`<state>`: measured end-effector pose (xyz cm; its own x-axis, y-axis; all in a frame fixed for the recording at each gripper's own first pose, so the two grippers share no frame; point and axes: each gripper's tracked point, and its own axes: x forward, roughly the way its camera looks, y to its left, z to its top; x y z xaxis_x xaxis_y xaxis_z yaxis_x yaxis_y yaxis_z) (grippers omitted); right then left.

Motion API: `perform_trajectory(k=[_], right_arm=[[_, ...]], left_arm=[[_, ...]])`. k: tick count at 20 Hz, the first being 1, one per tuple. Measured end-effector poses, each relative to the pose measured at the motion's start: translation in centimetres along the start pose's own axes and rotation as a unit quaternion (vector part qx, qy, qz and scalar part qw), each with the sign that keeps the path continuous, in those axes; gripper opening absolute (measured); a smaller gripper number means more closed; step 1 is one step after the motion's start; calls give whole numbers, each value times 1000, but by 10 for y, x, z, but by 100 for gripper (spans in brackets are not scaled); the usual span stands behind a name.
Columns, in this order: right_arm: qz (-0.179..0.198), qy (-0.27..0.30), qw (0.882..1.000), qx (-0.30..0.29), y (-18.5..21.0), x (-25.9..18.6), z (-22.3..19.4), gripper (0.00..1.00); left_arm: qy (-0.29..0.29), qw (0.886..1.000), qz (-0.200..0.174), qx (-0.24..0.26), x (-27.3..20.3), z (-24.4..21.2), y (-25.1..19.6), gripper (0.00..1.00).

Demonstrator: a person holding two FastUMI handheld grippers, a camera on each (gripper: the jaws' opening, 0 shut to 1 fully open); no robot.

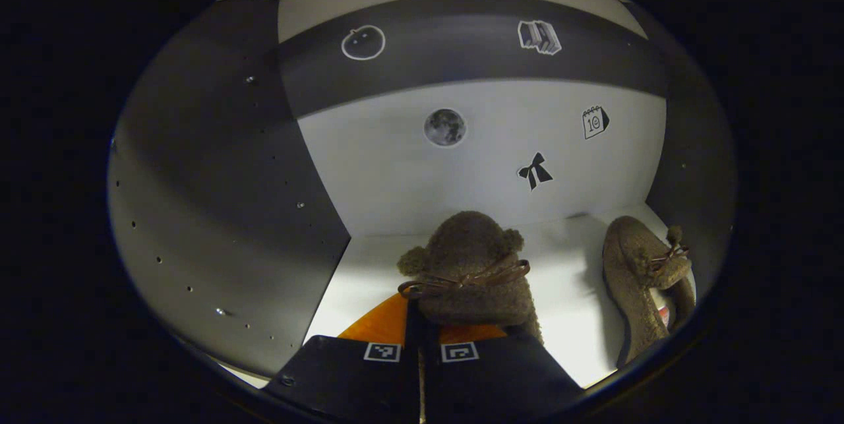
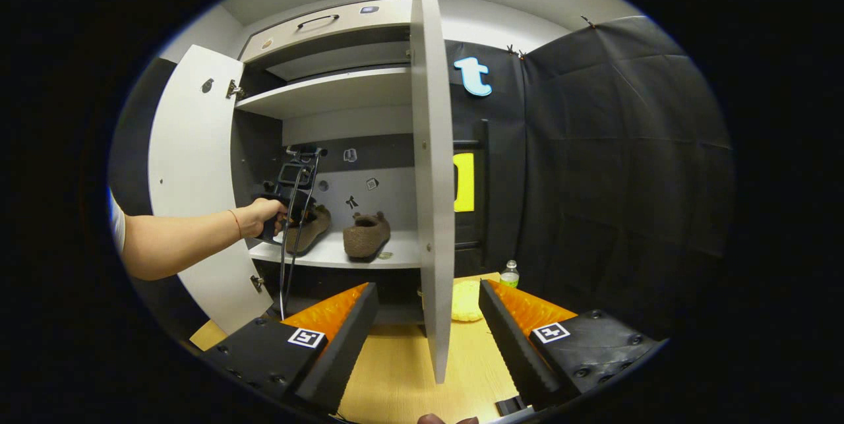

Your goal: Grab one shoe with the right hand and put it into the shoe cabinet, grab the other shoe with the left hand and put it into the shoe cabinet; then close the right door with the right hand and the left door with the left hand.

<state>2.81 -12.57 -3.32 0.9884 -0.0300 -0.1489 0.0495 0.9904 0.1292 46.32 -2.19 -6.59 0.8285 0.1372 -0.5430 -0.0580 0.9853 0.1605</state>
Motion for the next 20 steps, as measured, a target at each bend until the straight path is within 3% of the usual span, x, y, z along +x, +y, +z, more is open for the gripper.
perform_trajectory(k=[6,8,9,12,16,20], right_arm=[[-21,0,1000,-3,-19,-2,0,98],[-26,0,1000,-1,-22,-2,0,98],[-27,-1,1000,0,-21,-2,1,98],[-26,-4,1000,1,-23,-7,3,98],[-16,-11,1000,-8,-21,-14,5,98],[-19,-22,999,-20,-27,-21,12,98]], left_arm=[[42,999,22,11,11,-17,8,10],[37,999,14,11,6,-16,9,14],[33,999,8,11,1,-16,9,11],[11,1000,-8,28,-17,-11,8,33],[-42,998,-27,23,-52,-6,5,74],[-101,993,-34,44,-96,3,5,96]])
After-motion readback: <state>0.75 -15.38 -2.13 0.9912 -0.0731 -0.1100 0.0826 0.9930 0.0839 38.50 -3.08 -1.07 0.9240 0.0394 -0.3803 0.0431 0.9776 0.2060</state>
